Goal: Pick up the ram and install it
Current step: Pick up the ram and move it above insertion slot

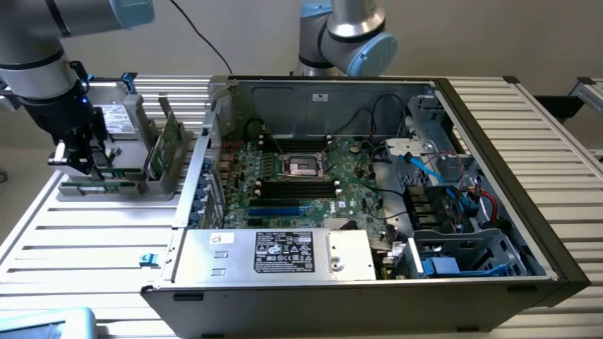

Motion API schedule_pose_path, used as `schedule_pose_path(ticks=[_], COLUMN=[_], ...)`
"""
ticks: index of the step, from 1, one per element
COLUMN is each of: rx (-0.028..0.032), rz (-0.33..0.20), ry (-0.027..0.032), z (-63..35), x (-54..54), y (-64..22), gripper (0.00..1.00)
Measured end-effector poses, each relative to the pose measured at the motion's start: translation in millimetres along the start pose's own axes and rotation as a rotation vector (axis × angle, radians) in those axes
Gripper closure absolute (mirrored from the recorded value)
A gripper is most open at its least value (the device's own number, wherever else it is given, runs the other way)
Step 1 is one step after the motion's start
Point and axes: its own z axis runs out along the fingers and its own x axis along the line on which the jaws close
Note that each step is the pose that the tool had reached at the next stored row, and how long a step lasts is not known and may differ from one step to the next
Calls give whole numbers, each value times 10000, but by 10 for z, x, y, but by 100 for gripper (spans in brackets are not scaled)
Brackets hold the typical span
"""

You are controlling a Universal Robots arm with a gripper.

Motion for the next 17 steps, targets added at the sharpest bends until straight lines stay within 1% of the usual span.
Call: schedule_pose_path(ticks=[10,15,17], rx=[2,-13,-16], rz=[1,4,4], ry=[-1,-1,-1], z=[183,271,288], x=[4,6,6], y=[-10,-14,-15], gripper=[57,57,57])
